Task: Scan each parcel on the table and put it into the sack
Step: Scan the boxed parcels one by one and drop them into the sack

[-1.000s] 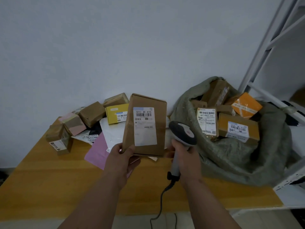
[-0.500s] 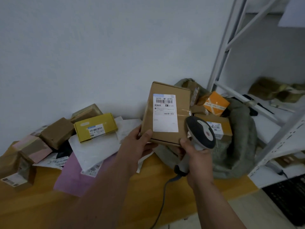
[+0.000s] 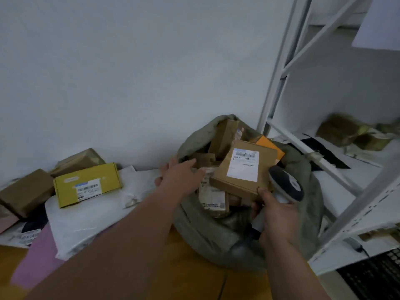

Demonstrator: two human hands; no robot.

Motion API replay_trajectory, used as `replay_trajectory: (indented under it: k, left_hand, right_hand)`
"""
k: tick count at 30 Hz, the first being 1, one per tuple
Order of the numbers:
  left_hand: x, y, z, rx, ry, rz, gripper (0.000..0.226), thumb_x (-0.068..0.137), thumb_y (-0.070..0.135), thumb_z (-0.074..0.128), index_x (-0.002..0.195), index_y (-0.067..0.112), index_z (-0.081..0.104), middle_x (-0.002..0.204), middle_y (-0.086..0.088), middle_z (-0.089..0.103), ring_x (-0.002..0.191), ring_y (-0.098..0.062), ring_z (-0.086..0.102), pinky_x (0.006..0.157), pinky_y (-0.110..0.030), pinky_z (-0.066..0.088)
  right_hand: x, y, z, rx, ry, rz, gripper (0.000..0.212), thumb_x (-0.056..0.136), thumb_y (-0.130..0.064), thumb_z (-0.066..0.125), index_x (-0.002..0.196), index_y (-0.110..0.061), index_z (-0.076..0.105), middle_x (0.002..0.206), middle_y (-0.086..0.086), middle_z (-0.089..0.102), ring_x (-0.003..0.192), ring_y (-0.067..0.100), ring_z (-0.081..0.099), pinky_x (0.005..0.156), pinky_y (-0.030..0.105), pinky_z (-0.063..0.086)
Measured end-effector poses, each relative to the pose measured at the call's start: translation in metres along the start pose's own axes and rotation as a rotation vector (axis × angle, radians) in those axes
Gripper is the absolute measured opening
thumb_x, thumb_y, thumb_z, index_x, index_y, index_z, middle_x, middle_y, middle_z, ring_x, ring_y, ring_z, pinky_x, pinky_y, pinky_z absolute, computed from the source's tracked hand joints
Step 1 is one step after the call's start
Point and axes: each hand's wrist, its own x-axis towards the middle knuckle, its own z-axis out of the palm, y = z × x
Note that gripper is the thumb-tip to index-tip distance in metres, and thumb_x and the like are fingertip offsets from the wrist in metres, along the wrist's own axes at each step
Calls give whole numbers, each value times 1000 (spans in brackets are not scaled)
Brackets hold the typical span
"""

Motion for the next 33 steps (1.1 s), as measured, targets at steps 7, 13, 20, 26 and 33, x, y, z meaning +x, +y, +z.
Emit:
replay_trajectory:
  k: [7, 13, 20, 26, 33]
  left_hand:
    - [34, 3, -4, -374, 318, -72, 55, 100, 36, 45, 149, 16, 31, 145, -11, 38, 117, -29, 48, 100, -44, 42]
    - [47, 1, -33, -633, 503, -145, 61, 101, 35, 47, 155, 21, 22, 123, -4, 55, 102, -19, 56, 84, -31, 51]
    - [28, -18, -23, -717, 317, -203, 53, 98, 30, 56, 148, 29, 40, 149, 1, 44, 132, -14, 42, 93, -21, 32]
    - [6, -33, -21, -682, 401, -104, 44, 97, 31, 58, 140, 37, 50, 125, 5, 54, 105, -7, 50, 85, -24, 37]
    - [-40, -86, -38, -691, 447, -105, 43, 98, 27, 55, 141, 26, 50, 121, 5, 58, 94, -6, 51, 80, -24, 40]
  right_hand:
    - [46, -10, 42, -51, -195, 66, 15, 87, -22, 76, 92, -23, 62, 83, 5, 74, 69, 20, 71, 70, 39, 61]
    - [65, -4, 98, -131, -453, 153, 22, 86, -25, 74, 105, -18, 66, 99, 9, 73, 88, 23, 72, 79, 40, 61]
    - [55, 9, 108, -222, -662, 308, 7, 89, -17, 72, 89, -11, 71, 80, 10, 74, 83, 26, 72, 82, 39, 59]
    - [31, 5, 100, -168, -633, 318, 16, 88, -18, 74, 98, -6, 70, 78, 9, 76, 73, 17, 72, 69, 27, 59]
    - [-36, 10, 97, -155, -622, 219, 23, 88, -21, 74, 106, -7, 70, 89, 9, 78, 86, 20, 75, 79, 33, 60]
